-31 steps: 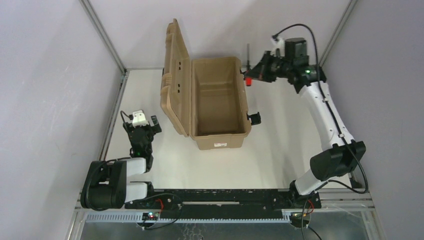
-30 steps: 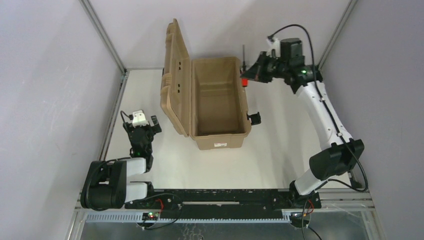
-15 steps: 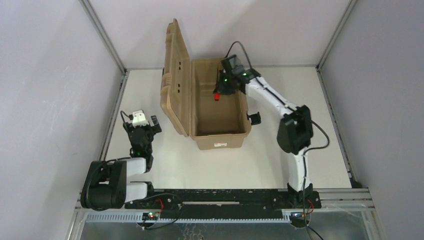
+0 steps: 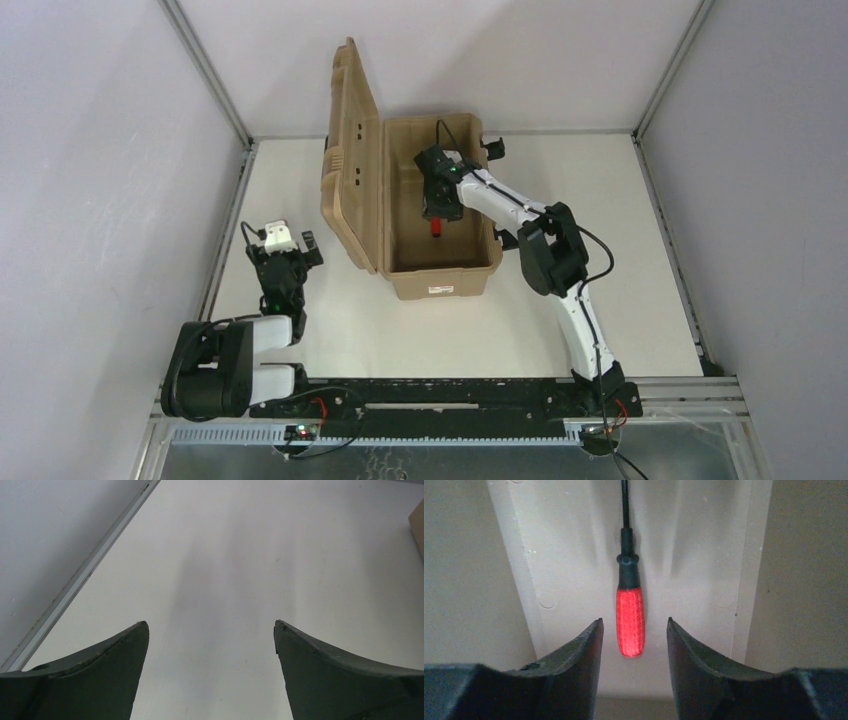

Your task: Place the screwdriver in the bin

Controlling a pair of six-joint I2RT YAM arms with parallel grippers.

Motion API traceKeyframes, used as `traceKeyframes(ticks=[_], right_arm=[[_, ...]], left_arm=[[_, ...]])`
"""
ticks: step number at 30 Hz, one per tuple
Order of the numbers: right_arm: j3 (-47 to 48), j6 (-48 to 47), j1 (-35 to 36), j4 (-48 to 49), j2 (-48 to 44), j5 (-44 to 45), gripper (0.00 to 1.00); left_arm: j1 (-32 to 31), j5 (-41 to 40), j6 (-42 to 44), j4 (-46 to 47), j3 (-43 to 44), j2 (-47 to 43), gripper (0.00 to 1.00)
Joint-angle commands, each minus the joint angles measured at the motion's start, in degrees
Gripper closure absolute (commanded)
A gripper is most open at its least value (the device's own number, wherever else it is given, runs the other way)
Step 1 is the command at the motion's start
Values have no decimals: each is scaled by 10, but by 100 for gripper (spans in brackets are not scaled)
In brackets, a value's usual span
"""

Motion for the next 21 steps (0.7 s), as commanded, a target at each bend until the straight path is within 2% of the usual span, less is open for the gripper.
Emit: traceKeyframes(ticks=[1,8,12,15,18,21], right_arm=[[43,-32,7,-5,-60,16,37],[49,-118,8,1,-187,39,29],[28,-172,-11,-6,-247,55,17],[-9,-226,-39,-2,-290,73,2],[-62,-269,-80,13,-333,108,0],[-147,-310,-158,71,-387,60,0]], left_arm=[[4,2,6,40,23,-7,0],[4,3,6,40,23,-7,0],[4,3,6,40,23,-7,0],[4,3,6,40,23,-7,0],[4,3,6,39,23,-7,0],[4,3,6,40,23,-7,0]])
